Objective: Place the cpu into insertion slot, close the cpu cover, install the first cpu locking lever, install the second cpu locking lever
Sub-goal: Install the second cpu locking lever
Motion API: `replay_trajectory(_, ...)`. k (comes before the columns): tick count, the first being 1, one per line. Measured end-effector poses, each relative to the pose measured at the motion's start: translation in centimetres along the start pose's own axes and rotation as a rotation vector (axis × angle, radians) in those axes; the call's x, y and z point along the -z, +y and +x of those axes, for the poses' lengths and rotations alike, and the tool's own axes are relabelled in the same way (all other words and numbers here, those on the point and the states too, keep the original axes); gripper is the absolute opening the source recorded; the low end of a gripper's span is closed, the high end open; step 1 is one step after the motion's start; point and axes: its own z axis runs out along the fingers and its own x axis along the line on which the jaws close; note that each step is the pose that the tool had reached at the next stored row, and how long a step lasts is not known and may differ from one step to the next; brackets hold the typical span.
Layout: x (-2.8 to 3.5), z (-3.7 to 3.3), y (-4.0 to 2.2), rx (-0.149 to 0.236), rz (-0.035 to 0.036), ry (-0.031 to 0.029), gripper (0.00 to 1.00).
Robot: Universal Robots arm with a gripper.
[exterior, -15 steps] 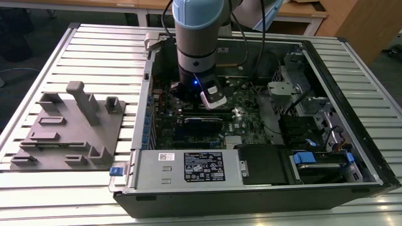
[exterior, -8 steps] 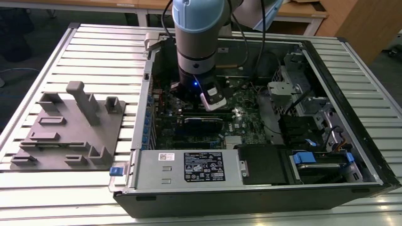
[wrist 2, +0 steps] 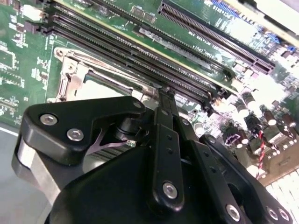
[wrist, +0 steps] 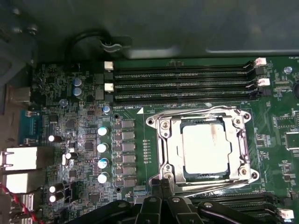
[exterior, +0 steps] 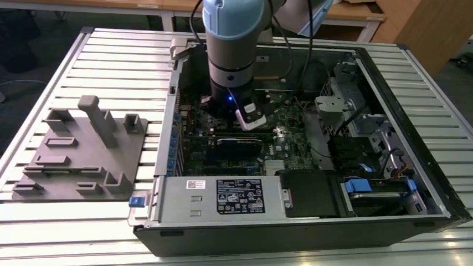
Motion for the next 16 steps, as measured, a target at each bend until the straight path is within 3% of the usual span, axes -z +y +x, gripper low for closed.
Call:
replay_trajectory(5, 0.6, -0.03, 0.06, 0.0, 0.0001, 0.0, 0.1)
replay_trajectory(16, 0.81, -0.09, -0.72, 0.0, 0.0001, 0.0, 0.1)
